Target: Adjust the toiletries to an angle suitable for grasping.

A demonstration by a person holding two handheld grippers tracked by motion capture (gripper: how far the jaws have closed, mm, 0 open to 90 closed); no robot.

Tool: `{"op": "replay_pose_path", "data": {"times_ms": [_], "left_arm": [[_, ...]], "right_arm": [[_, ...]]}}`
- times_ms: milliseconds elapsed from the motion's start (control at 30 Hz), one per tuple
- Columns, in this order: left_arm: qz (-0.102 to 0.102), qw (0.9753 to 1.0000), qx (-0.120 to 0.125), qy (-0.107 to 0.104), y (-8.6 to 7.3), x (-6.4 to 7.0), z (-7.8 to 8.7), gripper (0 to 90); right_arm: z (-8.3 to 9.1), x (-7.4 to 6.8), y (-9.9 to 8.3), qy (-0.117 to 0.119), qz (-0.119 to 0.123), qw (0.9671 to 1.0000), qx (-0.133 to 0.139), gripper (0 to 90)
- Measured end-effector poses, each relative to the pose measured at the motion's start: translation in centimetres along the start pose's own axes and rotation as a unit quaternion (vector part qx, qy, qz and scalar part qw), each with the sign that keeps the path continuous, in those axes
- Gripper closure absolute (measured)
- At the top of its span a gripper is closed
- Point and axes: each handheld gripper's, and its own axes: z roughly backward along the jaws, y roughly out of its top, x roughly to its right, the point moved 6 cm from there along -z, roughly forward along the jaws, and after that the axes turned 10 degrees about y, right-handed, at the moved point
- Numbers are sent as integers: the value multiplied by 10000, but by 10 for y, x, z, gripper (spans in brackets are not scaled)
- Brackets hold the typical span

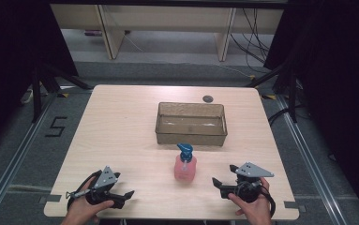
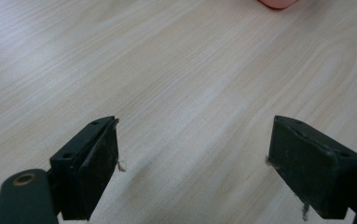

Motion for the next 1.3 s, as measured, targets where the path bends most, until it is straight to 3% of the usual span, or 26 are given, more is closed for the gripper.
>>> {"op": "replay_pose_path", "data": {"times_ms": [33, 67, 100, 133, 200, 233, 300, 367, 433, 467, 500, 567, 600, 633, 700, 733, 767, 833, 867, 900, 1000, 1033, 1100, 1133, 1200, 1300], "left_arm": [[117, 9999, 11, -41, 0, 2, 0, 154], [201, 9998, 19, -70, 0, 4, 0, 154], [200, 9998, 19, -68, 0, 4, 0, 154], [62, 10000, -26, -32, -1, 1, 0, 154], [5, 10000, -3, 8, 0, 0, 0, 154], [33, 10000, -11, 0, 0, 0, 0, 154], [24, 10000, -10, -3, 0, 0, 0, 154], [47, 10000, -14, -8, 0, 1, 0, 154], [25, 10000, -9, -1, 0, 0, 0, 154], [29, 10000, -12, -1, 0, 0, 0, 154], [34, 10000, -12, -5, 0, 0, 0, 154], [36, 10000, -9, -5, 0, 0, 0, 154], [28, 10000, -10, -5, 0, 0, 0, 154], [46, 10000, -21, -7, 0, 0, 0, 154], [28, 10000, -10, -4, 0, 0, 0, 154], [42, 10000, -17, -5, 0, 0, 0, 154], [24, 10000, -11, -4, 0, 0, 0, 154], [31, 10000, -16, -8, -1, 0, 0, 154], [24, 10000, -11, -2, 0, 0, 0, 154], [21, 10000, -10, -3, 0, 0, 0, 154], [19, 10000, -11, -6, 0, 0, 0, 154], [76, 10000, -11, -36, -1, 1, 0, 154], [40, 10000, -9, -5, 0, 0, 0, 154], [8, 10000, -9, 1, 0, 0, 0, 154], [69, 10000, -4, -29, 0, 1, 0, 154], [19, 10000, -11, -2, 0, 0, 0, 154]], "right_arm": [[-1, -3, 1, 69, -61, 10000, -15, 161], [-2, -3, 2, 75, 53, 10000, -34, 161], [-5, -6, 3, 94, -21, 9999, 42, 161], [-4, -5, 4, 114, 94, 9999, -17, 161], [-6, -10, 5, 200, -12, 9998, 35, 163], [-6, -9, 6, 180, 106, 9998, 31, 163], [-7, -11, 7, 218, 49, 9997, 79, 163], [-8, -11, 9, 211, 139, 9996, 122, 163], [-8, -15, 10, 278, -31, 9996, 73, 162], [-9, -13, 11, 254, 142, 9995, 128, 163], [-9, -15, 12, 307, 44, 9994, 158, 162], [-9, -16, 14, 314, 106, 9993, 144, 163], [-10, -19, 14, 377, -20, 9991, 171, 162], [-10, -16, 16, 327, 147, 9992, 196, 162], [-12, -17, 17, 322, 151, 9991, 247, 163], [-12, -21, 17, 416, -28, 9988, 256, 163], [-11, -18, 18, 342, 168, 9990, 240, 163], [-12, -18, 20, 348, 179, 9988, 292, 163], [-12, -22, 20, 449, 20, 9986, 271, 163], [-13, -20, 20, 458, 206, 9984, 272, 163], [-13, -22, 21, 429, 119, 9986, 285, 163], [-13, -22, 22, 415, 196, 9986, 277, 163], [-14, -26, 21, 513, -4, 9984, 241, 163], [-14, -24, 22, 497, 152, 9983, 266, 163], [-14, -24, 23, 470, 203, 9983, 265, 163], [-14, -28, 23, 542, 63, 9982, 237, 163]]}}
